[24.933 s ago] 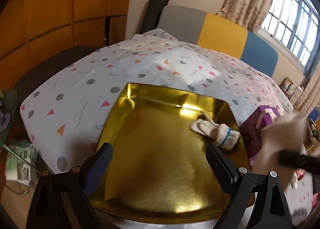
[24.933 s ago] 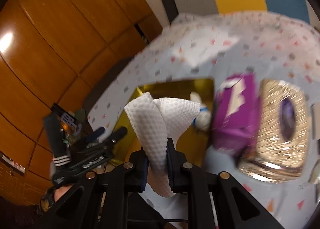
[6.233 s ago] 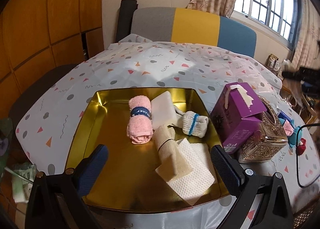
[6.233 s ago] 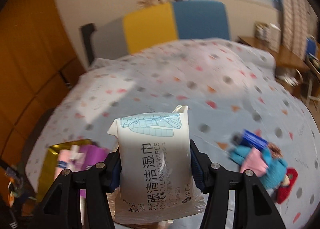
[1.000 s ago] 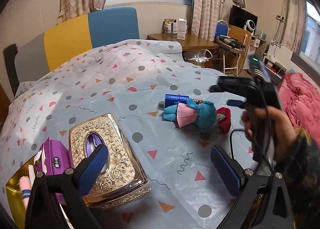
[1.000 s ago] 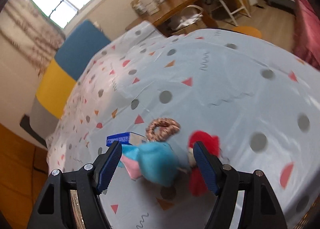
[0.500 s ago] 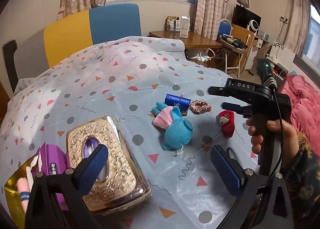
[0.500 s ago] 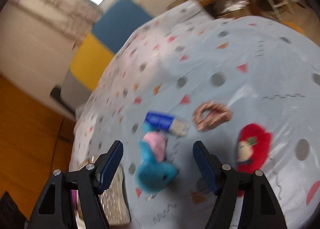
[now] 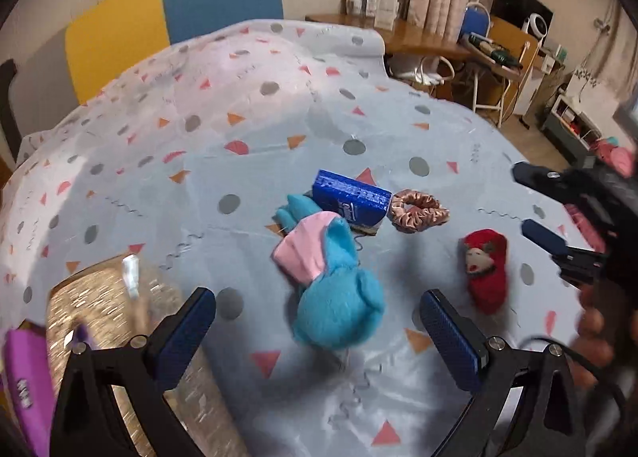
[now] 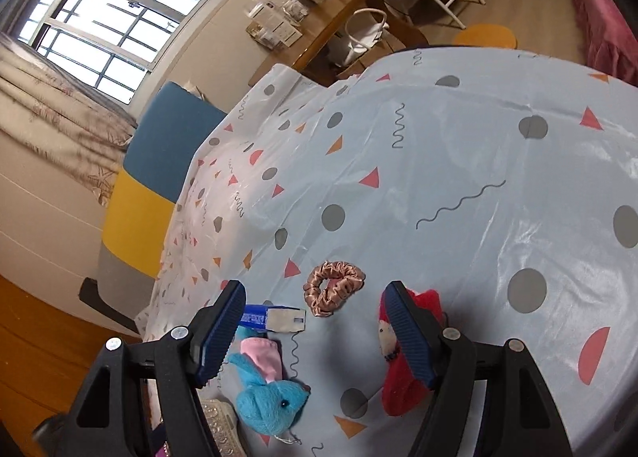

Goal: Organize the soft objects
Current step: 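Grasp the blue plush with the left tool while the right tool grasps the blue cylinder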

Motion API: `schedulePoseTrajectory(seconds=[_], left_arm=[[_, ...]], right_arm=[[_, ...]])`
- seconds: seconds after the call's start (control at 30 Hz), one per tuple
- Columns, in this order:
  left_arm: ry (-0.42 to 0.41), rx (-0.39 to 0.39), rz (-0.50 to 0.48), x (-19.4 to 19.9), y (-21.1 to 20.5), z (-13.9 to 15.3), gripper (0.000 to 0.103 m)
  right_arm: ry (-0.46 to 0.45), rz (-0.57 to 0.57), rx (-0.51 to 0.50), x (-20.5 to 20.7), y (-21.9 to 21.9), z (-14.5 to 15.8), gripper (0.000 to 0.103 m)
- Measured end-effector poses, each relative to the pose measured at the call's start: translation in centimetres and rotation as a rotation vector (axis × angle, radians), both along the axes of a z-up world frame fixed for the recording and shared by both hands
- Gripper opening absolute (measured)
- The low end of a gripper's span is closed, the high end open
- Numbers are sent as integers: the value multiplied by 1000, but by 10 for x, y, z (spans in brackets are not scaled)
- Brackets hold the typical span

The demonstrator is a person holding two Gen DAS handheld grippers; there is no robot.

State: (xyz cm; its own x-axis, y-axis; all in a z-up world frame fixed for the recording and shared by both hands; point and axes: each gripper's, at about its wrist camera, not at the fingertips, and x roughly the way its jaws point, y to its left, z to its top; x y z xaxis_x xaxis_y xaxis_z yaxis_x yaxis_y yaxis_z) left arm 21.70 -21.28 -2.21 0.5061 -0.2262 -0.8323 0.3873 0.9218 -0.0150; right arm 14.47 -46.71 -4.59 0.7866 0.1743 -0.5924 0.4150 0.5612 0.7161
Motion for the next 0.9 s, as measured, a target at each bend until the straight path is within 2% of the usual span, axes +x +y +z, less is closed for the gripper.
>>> schedulePoseTrajectory(seconds=[0.13,0.37,0.43,0.47,0.53,0.6,0.7,0.9], left_arm=[[37,16,47,28,-7,-26,103],[196,-11,115,58,-7,-71,103],[231,-6,107,56,-8,-81,88],[247,-12,96,54,-9,-85,65],[214,12,80,45,-11,-84,60],[214,3,54,36,-10,-81,57],[171,3,29,20,-6,-71,56],[75,-75,13,-9,17,-26,57]], right_arm=[[-6,31,-11,4,7,2,74],[-21,24,-4,3,7,4,74],[-21,21,1,2,6,3,74],[-20,18,-2,3,6,3,74],[-16,14,-10,3,6,4,74],[-16,13,-21,3,7,4,74],[-10,23,-48,5,9,6,74],[56,130,-81,20,26,-1,74]])
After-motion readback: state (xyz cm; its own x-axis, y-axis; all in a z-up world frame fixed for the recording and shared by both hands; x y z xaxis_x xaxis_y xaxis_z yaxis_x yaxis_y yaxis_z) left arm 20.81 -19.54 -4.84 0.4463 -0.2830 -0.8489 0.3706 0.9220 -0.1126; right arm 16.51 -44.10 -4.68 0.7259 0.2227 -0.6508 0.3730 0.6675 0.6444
